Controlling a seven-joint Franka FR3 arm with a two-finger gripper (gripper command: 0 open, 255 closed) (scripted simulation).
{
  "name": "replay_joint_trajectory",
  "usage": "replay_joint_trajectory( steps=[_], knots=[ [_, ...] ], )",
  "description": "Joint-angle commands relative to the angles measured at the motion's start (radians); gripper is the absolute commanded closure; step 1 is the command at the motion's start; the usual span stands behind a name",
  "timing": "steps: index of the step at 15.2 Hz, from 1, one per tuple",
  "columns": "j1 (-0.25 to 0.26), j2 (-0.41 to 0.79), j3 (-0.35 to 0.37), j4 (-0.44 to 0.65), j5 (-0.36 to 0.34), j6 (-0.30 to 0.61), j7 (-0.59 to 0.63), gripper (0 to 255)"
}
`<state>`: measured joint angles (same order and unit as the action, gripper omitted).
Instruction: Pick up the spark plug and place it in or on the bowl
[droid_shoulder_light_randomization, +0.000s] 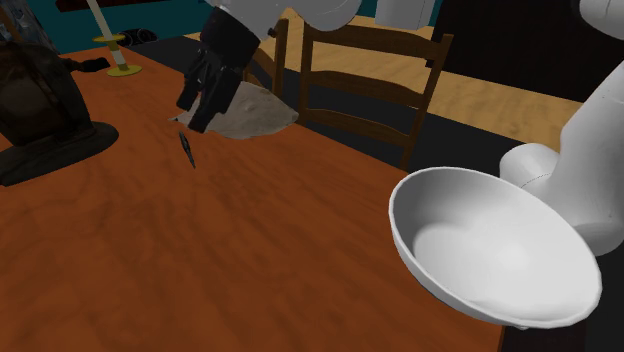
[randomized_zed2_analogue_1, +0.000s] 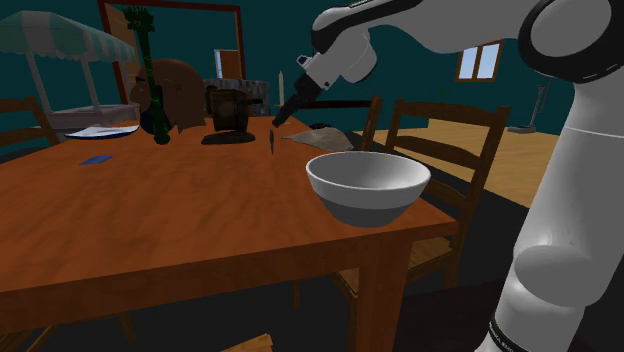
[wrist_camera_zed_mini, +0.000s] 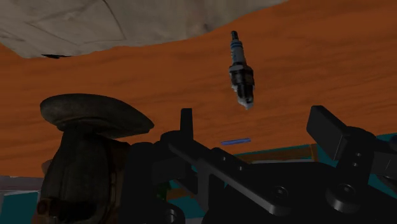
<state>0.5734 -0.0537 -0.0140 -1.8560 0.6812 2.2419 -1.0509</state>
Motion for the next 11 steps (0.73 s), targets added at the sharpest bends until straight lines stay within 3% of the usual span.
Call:
replay_joint_trajectory(
  steps=[1, 11],
  knots=[
    [0.008, 0.02, 0.007, 0.008, 0.011, 0.016, -0.018, 0],
    [0.023, 0.068, 0.023, 0.011, 0.024, 0.069, -0.025, 0]
  ],
)
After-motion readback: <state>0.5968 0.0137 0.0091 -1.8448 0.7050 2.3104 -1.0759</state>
